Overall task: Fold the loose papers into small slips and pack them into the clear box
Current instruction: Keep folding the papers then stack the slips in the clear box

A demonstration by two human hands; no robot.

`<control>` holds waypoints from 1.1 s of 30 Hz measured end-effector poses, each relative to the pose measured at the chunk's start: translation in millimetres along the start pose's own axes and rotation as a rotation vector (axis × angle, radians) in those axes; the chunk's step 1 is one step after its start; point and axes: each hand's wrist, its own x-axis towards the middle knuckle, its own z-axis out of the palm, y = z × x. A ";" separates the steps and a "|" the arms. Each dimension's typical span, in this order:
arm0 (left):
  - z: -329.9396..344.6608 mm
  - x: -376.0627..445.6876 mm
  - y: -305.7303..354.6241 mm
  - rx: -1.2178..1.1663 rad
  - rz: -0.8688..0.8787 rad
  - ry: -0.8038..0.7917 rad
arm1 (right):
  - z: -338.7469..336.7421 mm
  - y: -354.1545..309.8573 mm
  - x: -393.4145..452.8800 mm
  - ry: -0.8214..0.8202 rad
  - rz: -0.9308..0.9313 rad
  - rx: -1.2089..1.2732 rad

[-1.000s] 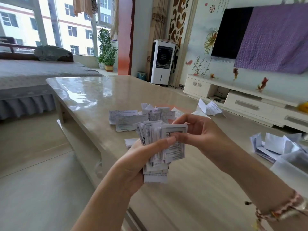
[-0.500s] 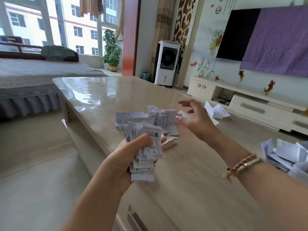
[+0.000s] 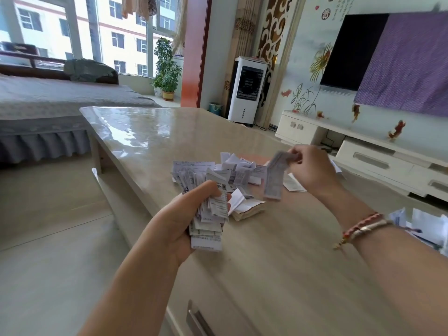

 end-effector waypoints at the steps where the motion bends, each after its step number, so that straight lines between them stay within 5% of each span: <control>1: 1.1 -2.4 -1.6 -0.015 0.006 0.002 | -13.4 -0.2 -2.9 0.044 0.010 0.019; 3: 3.0 -2.2 -4.5 -0.033 0.006 0.001 | -39.4 -2.1 -8.8 0.075 0.055 0.194; 6: 8.6 -3.6 -7.0 -0.043 -0.008 0.019 | -59.9 -23.1 -33.7 -0.134 0.115 0.687; 9: 17.7 -7.8 -9.5 -0.088 0.015 -0.043 | -47.6 -52.3 -66.9 -0.177 -0.025 0.795; 16: 18.6 -14.2 -4.3 -0.233 0.079 -0.209 | -7.0 -79.2 -103.4 -0.032 -0.355 0.579; 19: 6.4 -10.2 1.9 -0.223 0.074 -0.178 | -3.4 -80.4 -99.5 -0.175 -0.469 0.465; 21: 2.0 -7.5 5.5 -0.262 0.063 -0.133 | -7.9 -80.4 -87.6 -0.333 -0.377 0.575; 23: -0.7 -4.4 7.8 -0.330 0.046 -0.025 | -3.3 -72.1 -66.6 -0.295 -0.228 0.675; 25: -0.7 -5.1 10.0 -0.347 0.047 -0.008 | 12.1 -57.7 -40.8 -0.161 -0.138 0.437; 28: 0.4 -6.0 12.3 -0.300 0.049 -0.018 | 38.4 -39.9 -16.2 -0.196 -0.134 0.006; 33: -6.9 1.2 12.7 -0.303 0.044 0.055 | 53.4 -38.7 -5.7 -0.138 -0.164 -0.055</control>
